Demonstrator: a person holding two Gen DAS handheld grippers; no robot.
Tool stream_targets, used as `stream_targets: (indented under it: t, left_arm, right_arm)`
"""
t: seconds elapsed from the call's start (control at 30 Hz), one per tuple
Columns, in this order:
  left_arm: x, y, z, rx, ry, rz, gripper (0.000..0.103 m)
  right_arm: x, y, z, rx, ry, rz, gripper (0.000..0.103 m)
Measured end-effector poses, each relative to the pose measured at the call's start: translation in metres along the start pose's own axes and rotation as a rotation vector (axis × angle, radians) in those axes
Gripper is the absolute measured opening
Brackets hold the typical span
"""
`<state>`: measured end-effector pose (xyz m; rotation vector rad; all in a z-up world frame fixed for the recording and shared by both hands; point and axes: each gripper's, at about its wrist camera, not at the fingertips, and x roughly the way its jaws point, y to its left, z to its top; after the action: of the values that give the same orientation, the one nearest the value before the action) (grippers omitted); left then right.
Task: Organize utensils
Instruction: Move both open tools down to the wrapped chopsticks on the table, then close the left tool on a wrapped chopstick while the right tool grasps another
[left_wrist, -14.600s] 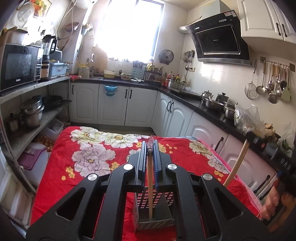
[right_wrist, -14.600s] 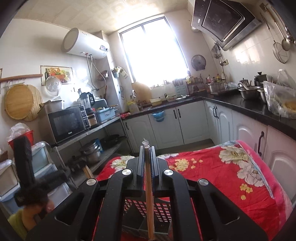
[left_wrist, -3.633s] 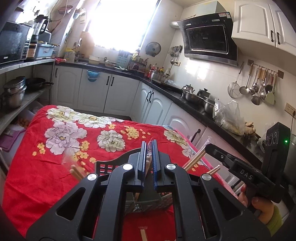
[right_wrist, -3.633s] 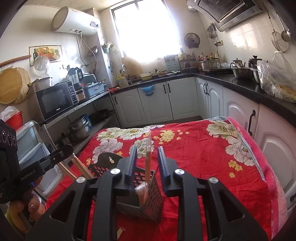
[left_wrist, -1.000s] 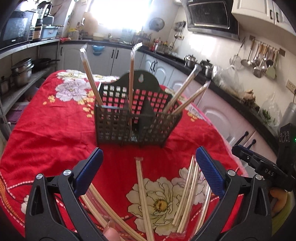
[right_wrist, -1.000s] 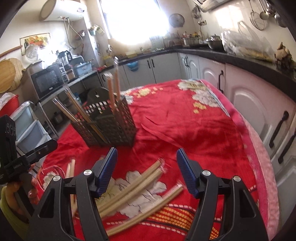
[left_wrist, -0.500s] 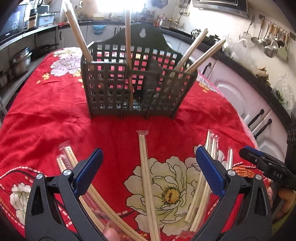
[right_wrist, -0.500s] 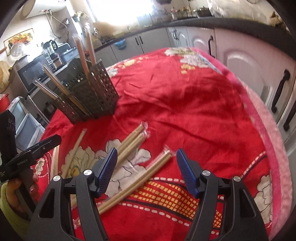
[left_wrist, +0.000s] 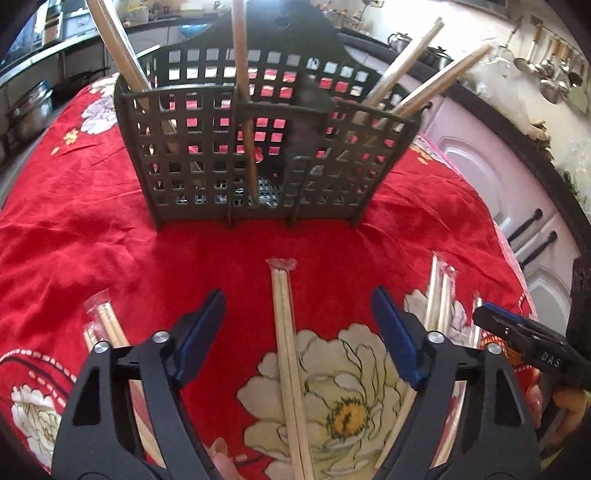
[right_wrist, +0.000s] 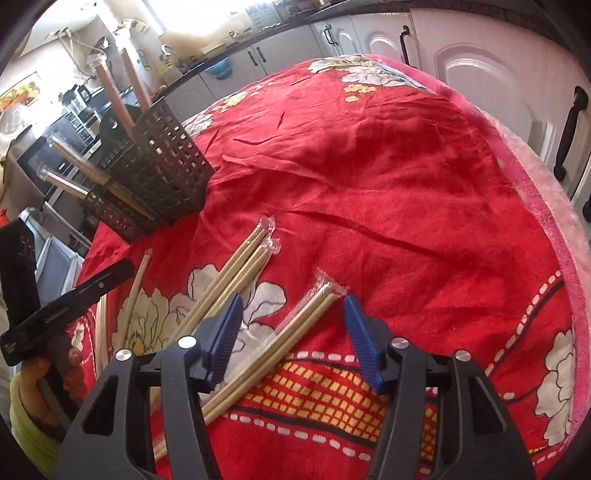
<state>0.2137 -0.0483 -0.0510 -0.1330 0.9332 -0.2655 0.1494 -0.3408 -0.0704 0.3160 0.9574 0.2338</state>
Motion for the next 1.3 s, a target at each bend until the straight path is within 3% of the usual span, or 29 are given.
stream_targets:
  t: [0.23,0.43,0.63,0.8,0.87,1.13,1.3]
  left_arm:
    - [0.023,0.0,0.011,0.002,0.048,0.046,0.055]
    - [0.037,-0.007,0.015,0.021,0.053,0.09,0.054]
    - [0.045,-0.018,0.017,0.047,0.046,0.142,0.051]
    - [0.048,-0.026,0.017,0.067,0.039,0.171,0.046]
    - [0.047,-0.028,0.018,0.063,0.033,0.174,0.041]
    - [0.037,-0.018,0.025,0.034,0.028,0.137,0.006]
    - [0.02,-0.014,0.022,0.033,0.007,0.091,0.001]
  right_arm:
    - [0.007,-0.006,0.007,0.031,0.006,0.012,0.046]
    - [0.012,-0.006,0.011,0.046,-0.004,-0.002,0.034]
    - [0.019,0.008,0.009,-0.059,-0.017,-0.076,0.022]
    - [0.016,0.003,0.012,-0.043,-0.024,-0.015,0.017]
    - [0.013,0.002,0.014,-0.037,-0.032,0.01,0.017]
    - [-0.019,0.015,0.021,-0.055,-0.13,0.088,0.015]
    - [-0.035,0.024,0.025,-0.076,-0.174,0.103,0.014]
